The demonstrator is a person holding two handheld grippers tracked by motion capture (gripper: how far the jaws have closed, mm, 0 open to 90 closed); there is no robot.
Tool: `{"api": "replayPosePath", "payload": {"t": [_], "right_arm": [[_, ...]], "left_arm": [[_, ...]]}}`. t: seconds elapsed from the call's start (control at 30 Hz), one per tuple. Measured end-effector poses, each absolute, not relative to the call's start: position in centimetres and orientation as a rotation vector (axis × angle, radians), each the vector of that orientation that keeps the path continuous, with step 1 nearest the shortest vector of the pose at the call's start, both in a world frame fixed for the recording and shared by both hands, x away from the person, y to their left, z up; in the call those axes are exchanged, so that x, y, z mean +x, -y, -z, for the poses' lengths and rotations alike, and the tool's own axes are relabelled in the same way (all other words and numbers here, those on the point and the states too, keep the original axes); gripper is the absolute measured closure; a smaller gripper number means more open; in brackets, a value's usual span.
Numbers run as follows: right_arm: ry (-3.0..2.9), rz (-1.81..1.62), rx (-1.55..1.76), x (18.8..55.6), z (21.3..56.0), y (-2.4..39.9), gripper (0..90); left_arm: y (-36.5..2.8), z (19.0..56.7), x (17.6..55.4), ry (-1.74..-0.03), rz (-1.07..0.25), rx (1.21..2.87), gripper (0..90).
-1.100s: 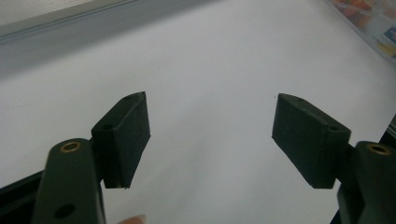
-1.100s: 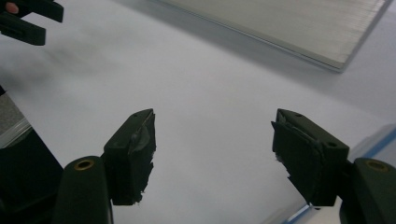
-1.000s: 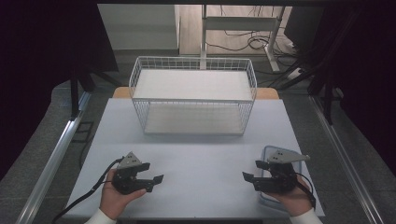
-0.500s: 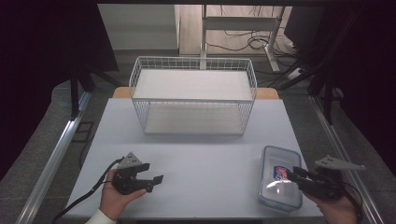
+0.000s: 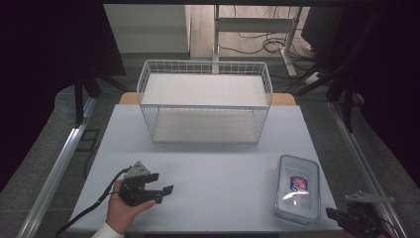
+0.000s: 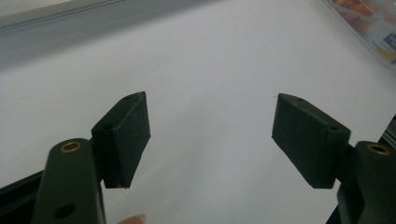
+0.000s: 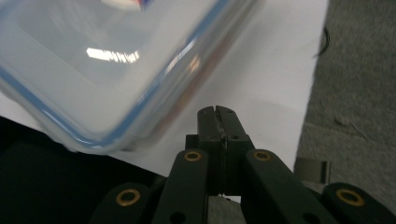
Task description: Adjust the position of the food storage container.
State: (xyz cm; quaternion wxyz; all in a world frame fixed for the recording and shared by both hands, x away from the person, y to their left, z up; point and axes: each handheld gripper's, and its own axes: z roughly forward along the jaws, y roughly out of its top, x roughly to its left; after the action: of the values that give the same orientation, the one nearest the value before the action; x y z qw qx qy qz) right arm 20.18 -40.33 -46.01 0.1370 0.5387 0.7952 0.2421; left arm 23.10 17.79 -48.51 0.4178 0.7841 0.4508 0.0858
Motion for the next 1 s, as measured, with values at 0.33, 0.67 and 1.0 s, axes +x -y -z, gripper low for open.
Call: {"api": "replayPosePath", "payload": {"t": [0.33,0.67,1.0], "right_arm": [[-2.403,-0.604,1.536,21.2,47.3,38.1,89.0],[-2.488,-0.663,1.447,21.6,47.6,33.7,88.9],[-2.576,-0.737,1.289,22.2,47.9,27.8,88.9]], "left_arm": [[-17.9,48.5,23.1,-1.131,-0.224,1.977,27.6],[-17.9,48.5,23.1,-1.131,-0.227,1.979,27.5],[-17.9,48.5,23.1,-1.129,-0.226,1.98,27.5]]}}
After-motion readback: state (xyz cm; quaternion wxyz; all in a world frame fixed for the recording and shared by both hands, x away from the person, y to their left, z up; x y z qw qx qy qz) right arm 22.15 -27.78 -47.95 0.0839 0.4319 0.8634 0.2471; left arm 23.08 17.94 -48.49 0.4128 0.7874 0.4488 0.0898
